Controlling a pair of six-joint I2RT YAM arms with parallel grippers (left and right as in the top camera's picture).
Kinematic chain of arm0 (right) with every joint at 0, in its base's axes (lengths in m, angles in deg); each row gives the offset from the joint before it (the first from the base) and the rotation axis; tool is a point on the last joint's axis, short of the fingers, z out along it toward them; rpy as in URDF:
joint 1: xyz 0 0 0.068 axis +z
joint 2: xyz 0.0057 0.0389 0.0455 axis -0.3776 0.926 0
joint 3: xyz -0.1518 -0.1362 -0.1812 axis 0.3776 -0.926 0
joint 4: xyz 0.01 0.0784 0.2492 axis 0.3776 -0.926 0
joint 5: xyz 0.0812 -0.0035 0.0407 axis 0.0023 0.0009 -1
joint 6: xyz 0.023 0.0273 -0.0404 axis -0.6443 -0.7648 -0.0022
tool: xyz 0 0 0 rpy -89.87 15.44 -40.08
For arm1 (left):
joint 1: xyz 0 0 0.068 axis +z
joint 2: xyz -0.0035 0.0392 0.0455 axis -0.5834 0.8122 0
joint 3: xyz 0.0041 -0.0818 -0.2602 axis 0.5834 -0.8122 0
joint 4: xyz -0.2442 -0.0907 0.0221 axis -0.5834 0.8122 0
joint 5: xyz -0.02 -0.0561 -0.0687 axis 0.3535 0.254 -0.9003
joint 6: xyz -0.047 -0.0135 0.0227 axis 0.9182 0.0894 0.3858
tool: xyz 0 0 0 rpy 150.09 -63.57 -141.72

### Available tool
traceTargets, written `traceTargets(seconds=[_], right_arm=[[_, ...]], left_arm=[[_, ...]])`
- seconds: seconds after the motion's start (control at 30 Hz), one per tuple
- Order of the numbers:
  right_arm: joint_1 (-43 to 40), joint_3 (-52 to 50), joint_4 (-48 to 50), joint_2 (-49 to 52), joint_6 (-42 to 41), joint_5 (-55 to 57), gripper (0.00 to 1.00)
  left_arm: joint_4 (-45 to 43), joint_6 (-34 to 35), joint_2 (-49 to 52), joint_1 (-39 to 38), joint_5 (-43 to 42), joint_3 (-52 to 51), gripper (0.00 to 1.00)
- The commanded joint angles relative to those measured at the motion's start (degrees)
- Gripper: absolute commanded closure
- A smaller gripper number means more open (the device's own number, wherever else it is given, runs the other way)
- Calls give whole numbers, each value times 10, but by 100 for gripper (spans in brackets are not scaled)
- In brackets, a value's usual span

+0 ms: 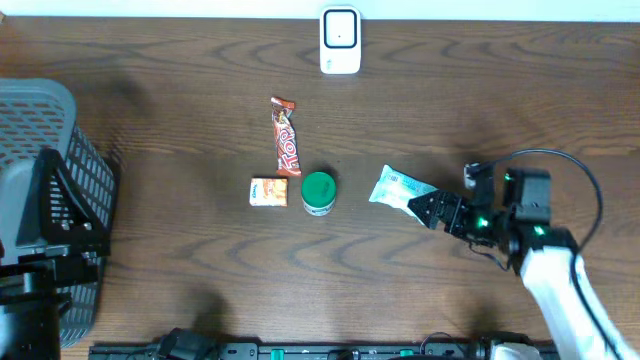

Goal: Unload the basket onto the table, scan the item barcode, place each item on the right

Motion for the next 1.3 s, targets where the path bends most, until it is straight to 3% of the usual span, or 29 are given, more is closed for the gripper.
traceTargets(seconds=[0.0, 0.27, 0.5, 0.87, 0.97, 1.07, 1.13, 1.27], right_arm=[[-29, 29, 3, 56, 13, -21, 1], [-120, 28, 23, 126, 20, 9, 1], [-108, 26, 61, 177, 19, 38, 1], [-24, 25, 156, 348, -30, 37, 4], [-18, 25, 155, 362, -28, 37, 20], [-17, 25, 155, 362, -19, 37, 27], [-17, 25, 153, 362, -19, 37, 50], [-17, 24, 159, 362, -12, 37, 82]], left_arm=[[-2, -12, -9, 2, 4, 2, 18], [-2, -12, -9, 2, 4, 2, 18], [-2, -12, -9, 2, 4, 2, 18], [-2, -12, -9, 2, 4, 2, 18], [-2, -12, -9, 2, 4, 2, 18], [-2, -12, -9, 2, 4, 2, 18], [-2, -12, -9, 2, 4, 2, 18], [-3, -12, -10, 2, 4, 2, 18]])
